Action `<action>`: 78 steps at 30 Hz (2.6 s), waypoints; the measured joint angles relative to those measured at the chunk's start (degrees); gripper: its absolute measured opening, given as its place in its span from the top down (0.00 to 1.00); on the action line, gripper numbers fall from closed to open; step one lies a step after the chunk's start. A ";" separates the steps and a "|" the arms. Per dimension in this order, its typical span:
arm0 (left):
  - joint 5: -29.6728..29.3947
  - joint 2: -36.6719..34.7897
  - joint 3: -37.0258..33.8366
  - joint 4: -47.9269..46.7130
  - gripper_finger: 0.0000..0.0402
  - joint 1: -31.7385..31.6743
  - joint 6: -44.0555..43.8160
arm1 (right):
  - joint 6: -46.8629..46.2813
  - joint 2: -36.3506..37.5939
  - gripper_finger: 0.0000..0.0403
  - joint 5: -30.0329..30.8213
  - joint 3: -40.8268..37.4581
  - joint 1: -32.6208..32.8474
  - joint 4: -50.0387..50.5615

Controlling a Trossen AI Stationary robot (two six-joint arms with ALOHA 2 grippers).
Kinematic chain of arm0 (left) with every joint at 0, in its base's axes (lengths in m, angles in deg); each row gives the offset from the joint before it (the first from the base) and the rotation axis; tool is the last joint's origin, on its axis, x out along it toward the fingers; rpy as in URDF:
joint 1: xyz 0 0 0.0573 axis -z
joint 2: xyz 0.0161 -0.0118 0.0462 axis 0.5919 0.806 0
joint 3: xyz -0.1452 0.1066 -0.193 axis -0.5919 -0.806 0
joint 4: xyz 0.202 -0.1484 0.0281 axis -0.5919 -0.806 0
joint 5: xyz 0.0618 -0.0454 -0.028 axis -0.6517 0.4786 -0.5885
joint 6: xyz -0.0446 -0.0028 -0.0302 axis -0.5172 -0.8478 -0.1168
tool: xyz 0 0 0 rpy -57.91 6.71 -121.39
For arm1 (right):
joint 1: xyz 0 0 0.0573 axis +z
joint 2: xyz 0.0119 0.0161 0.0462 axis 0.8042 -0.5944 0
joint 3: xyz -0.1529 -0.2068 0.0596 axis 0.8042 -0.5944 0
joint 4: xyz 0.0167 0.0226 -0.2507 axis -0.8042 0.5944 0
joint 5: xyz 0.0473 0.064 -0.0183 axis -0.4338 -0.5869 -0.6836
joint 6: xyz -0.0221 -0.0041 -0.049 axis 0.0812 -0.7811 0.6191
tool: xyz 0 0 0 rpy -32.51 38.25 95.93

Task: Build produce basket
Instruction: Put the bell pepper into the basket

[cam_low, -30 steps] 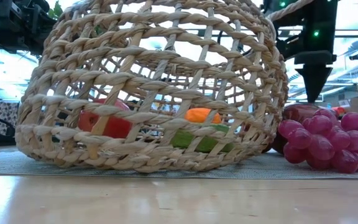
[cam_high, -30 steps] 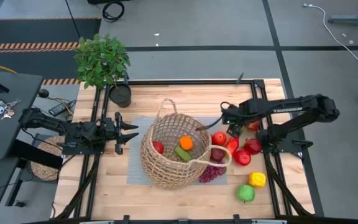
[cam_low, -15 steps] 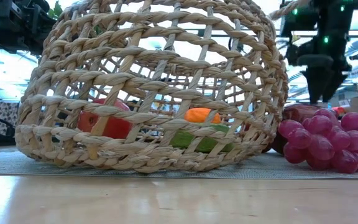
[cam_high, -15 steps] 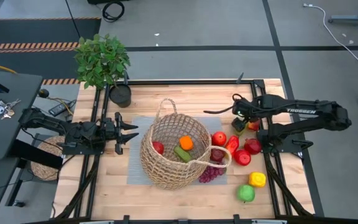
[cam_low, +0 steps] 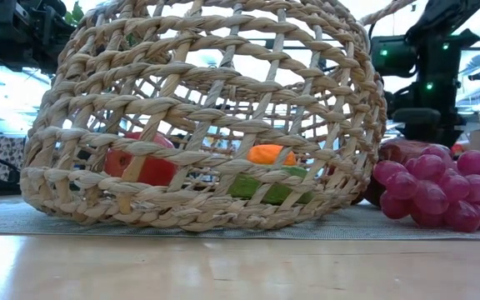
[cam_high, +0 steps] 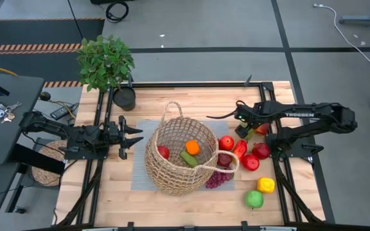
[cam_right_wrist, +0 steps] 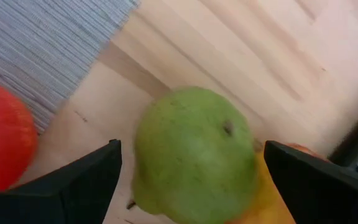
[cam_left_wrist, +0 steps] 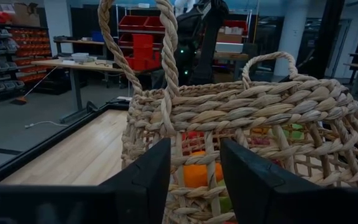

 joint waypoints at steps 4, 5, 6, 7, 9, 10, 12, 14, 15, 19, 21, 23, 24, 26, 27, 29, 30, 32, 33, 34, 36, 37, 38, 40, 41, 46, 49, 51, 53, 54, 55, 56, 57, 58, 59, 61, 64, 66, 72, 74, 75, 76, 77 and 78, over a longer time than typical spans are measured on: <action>-0.01 -0.02 0.00 0.00 0.63 0.00 0.00 | 0.69 -2.13 0.05 -0.32 0.00 0.02 -1.85; -0.01 -0.02 0.00 0.00 0.63 -0.01 0.00 | 0.86 -2.60 0.07 -0.33 0.00 0.02 -1.97; 0.00 -0.01 0.00 0.00 0.63 0.00 0.00 | 0.98 -3.08 0.08 -0.50 0.00 0.00 -1.89; -0.01 0.00 0.00 0.00 0.63 -0.01 0.00 | 1.18 -3.58 0.10 -1.16 0.00 -0.04 -1.87; -0.01 -0.02 0.00 0.00 0.63 -0.02 0.00 | 1.35 -4.18 0.14 -2.67 0.06 -0.35 -1.94; 0.00 -0.01 0.00 0.00 0.63 -0.02 0.00 | 1.38 -4.40 0.16 -3.04 0.16 -0.46 -1.95; -0.01 -0.02 0.00 0.00 0.62 -0.02 0.00 | 1.38 -4.48 0.19 -3.52 0.20 -0.66 -1.94; -0.01 0.00 0.00 0.00 0.62 -0.02 0.00 | 1.40 -4.20 0.22 -3.56 0.15 -0.68 -1.96; -0.01 -0.02 0.00 0.00 0.62 0.00 0.00 | 1.45 -3.98 0.22 -3.82 0.11 -0.70 -1.96; -0.01 -0.01 0.00 0.00 0.62 -0.01 0.00 | 2.42 -2.74 0.23 -5.10 0.50 -0.66 -0.98; -0.01 0.00 0.00 0.00 0.63 -0.02 0.00 | 3.22 -1.78 0.24 -4.83 2.00 -0.66 -0.08; -0.01 -0.02 0.00 0.00 0.63 -0.02 0.00 | 4.08 -0.76 0.24 -3.42 4.17 -0.91 0.64; 0.01 -0.02 0.00 0.00 0.63 -0.01 0.00 | 4.26 -0.20 0.24 -2.80 5.48 -1.09 1.12; -0.01 -0.02 0.00 0.00 0.63 -0.02 0.00 | 4.52 0.74 0.24 -1.60 8.86 -1.39 2.09; -0.01 -0.02 0.00 0.00 0.63 0.00 0.00 | 4.65 1.14 0.24 -0.86 10.70 -1.45 2.89; -0.01 0.00 0.00 0.00 0.62 -0.02 0.00 | 4.48 1.82 0.24 0.20 14.14 -1.44 4.45; -0.01 -0.02 0.00 0.00 0.62 -0.02 0.00 | 4.16 2.08 0.24 0.04 15.50 -1.44 4.65; -0.01 0.00 0.00 0.00 0.62 -0.02 0.00 | 3.67 2.42 0.24 -0.37 17.13 -1.07 4.97; -0.01 0.00 0.00 0.00 0.62 0.00 0.00 | 3.08 2.42 0.24 -0.36 17.41 -0.67 5.23; -0.01 -0.02 0.00 0.00 0.62 -0.02 0.00 | 2.68 2.38 0.24 -0.49 17.42 -0.29 5.71; -0.01 -0.01 0.00 0.00 0.63 0.00 0.00 | 1.91 2.07 0.23 -0.56 17.42 0.45 7.42; 0.00 -0.01 0.00 0.00 0.63 -0.02 0.00 | 1.20 1.86 0.22 -0.55 17.38 0.95 7.80; -0.01 -0.01 0.00 0.00 0.63 0.00 0.00 | 0.56 1.68 0.21 -0.51 17.09 1.50 7.60; -0.01 -0.01 0.00 0.00 0.63 0.00 0.01 | -0.27 1.59 0.19 -0.68 15.80 2.92 6.35; -0.01 0.00 0.00 0.00 0.63 -0.01 0.00 | -0.58 1.59 0.18 -1.37 14.85 3.73 5.04; -0.01 -0.02 0.00 0.00 0.62 0.00 0.02 | -1.20 1.65 0.11 -1.90 10.41 8.30 1.75; -0.01 0.00 0.00 0.00 0.63 -0.01 0.00 | -2.78 1.80 0.09 0.32 8.63 9.81 1.93; -0.01 -0.02 0.00 0.00 0.63 -0.01 0.00 | -3.89 1.81 0.08 -0.25 7.32 10.03 2.02; -0.01 -0.02 0.00 0.00 0.63 0.00 0.00 | -5.13 1.79 0.07 -1.41 6.06 10.19 2.51; -0.01 -0.02 0.00 0.00 0.63 0.00 0.00 | -5.32 1.77 0.07 -2.11 5.72 10.51 2.68; -0.01 -0.02 0.02 0.00 0.63 -0.02 0.00 | -5.37 1.77 0.07 -2.47 5.66 11.18 2.59; -0.01 -0.02 0.02 0.00 0.63 -0.02 0.02 | -5.43 1.77 0.07 -2.53 5.70 12.36 2.17; -0.01 -0.02 0.00 0.00 0.62 -0.01 0.00 | -5.88 1.77 0.07 -2.49 6.00 13.91 2.06; -0.01 -0.02 0.00 0.00 0.62 -0.02 0.00 | -6.52 1.77 0.07 -2.07 6.46 15.77 2.19; -0.01 -0.01 0.00 -0.01 0.62 0.00 0.00 | -7.36 1.80 0.07 -1.45 7.08 17.64 2.67; -0.01 -0.01 0.00 0.00 0.62 -0.01 0.00 | -9.19 2.22 0.07 -0.22 8.52 21.31 4.75; -0.01 -0.02 0.00 0.00 0.63 -0.02 0.00 | -13.81 3.56 0.07 2.44 11.37 26.55 8.82; -0.01 0.00 0.00 0.00 0.64 -0.01 0.00 | -17.14 4.88 0.07 4.15 13.41 30.13 10.01; -0.01 -0.02 0.00 0.00 0.63 0.00 0.00 | -23.69 6.25 0.07 11.71 18.77 43.91 6.05; -0.01 0.00 0.00 0.00 0.63 -0.02 0.00 | -26.84 5.45 0.07 14.50 20.10 48.74 5.45; -0.01 -0.01 0.00 0.00 0.63 0.00 0.00 | -28.85 4.75 0.07 15.40 20.52 51.03 5.55; -0.01 -0.02 0.00 0.00 0.63 -0.02 0.00 | -30.73 3.87 0.07 15.89 20.79 53.14 5.59; -0.01 0.00 0.00 -0.01 0.63 -0.02 0.00 | -32.60 2.88 0.07 16.14 21.06 55.13 5.72; -0.01 -0.01 0.00 -0.01 0.63 0.00 0.02 | -34.38 1.86 0.07 16.31 21.27 57.01 5.65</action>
